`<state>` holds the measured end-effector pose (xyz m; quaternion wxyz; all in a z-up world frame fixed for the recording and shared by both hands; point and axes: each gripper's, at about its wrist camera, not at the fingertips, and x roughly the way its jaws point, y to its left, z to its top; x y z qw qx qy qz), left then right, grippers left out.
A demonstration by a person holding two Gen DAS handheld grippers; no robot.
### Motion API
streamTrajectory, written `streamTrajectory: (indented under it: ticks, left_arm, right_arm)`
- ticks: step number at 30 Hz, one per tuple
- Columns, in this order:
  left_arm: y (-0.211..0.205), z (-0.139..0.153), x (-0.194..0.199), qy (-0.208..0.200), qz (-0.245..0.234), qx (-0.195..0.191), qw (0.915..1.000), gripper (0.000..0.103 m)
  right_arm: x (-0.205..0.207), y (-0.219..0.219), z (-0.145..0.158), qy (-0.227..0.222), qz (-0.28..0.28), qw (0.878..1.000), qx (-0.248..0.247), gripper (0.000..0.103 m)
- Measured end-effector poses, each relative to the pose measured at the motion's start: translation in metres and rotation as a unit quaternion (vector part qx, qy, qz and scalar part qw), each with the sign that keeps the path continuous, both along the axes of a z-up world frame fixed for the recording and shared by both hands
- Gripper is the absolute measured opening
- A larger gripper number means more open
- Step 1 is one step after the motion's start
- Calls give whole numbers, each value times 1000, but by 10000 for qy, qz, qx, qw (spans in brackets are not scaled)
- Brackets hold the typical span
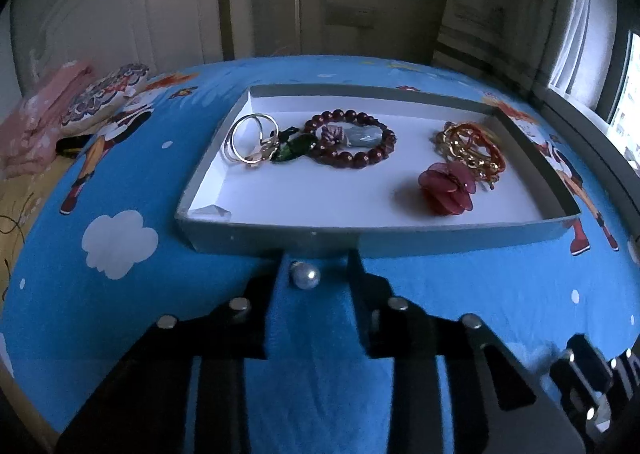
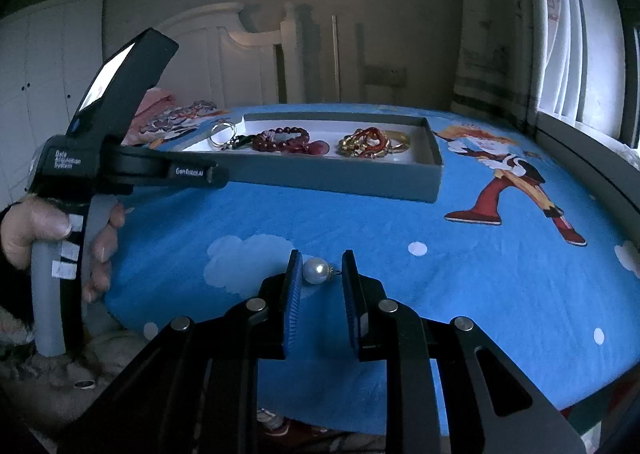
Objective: Organize jewelry
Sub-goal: 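Carry the pearl into the tray and open the right tool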
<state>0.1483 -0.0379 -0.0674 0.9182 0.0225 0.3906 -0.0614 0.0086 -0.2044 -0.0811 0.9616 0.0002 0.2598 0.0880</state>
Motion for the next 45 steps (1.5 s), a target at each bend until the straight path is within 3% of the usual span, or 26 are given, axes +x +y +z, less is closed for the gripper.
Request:
streamTrajectory:
  ticks: [3,10,18,45]
  left_arm:
    - [0,0,0,-27,-42,32,10000,14]
    - [7,1,-3,-99,55,-71,9999,13]
    - [14,7,-24,-544,133,-103,9984,13]
    - [19,17,-54,-1058,96,-186,9942,13]
  right_arm:
    - [5,2,3,-7,-23,10000,-48,20]
    - [9,8,7,-28,-1,10000,-87,20]
    - [9,9,8,-18,-21,9999,-114,20]
    - [20,23,29,-72,-131,9997,-211,20]
